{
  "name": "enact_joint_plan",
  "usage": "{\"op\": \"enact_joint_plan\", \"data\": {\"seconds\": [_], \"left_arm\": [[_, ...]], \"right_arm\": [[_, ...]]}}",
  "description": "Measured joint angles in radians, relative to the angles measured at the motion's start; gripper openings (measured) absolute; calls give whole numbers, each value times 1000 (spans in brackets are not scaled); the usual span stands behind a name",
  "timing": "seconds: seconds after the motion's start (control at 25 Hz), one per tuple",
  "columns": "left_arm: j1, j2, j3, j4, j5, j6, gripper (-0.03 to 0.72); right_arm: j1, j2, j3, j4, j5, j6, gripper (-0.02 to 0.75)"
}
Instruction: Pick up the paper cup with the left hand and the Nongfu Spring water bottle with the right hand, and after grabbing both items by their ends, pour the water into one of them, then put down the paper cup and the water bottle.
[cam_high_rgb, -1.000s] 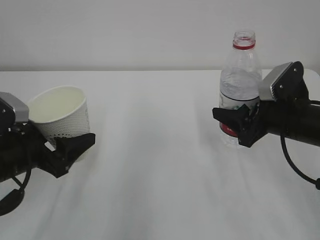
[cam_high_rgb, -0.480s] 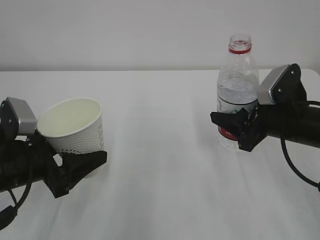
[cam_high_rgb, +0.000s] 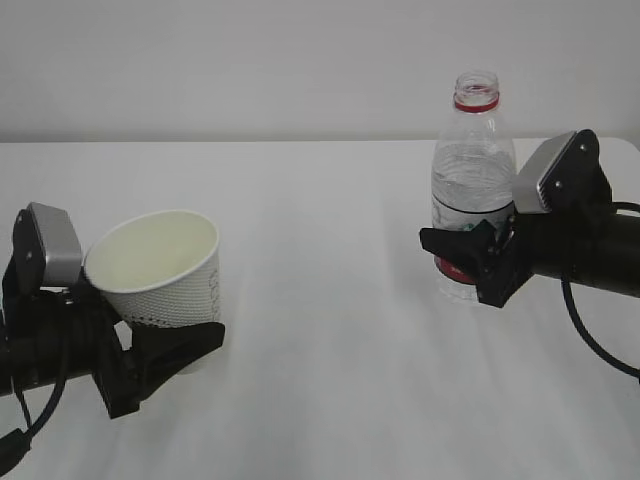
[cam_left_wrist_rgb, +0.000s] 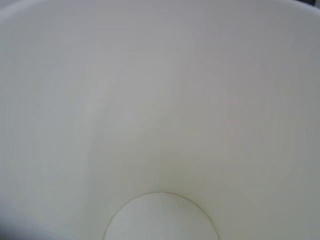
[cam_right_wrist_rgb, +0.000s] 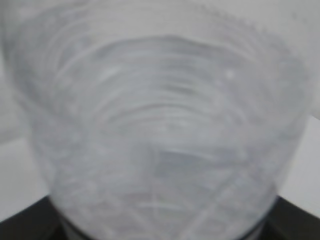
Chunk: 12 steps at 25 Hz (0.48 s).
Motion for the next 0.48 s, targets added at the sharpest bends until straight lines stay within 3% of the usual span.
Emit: {"op": "enact_joint_plan", "data": {"seconds": [0.48], "left_arm": [[-109, 3, -64, -16, 0, 0, 555]], "right_arm": [[0, -2, 0, -18, 0, 1, 491]]}}
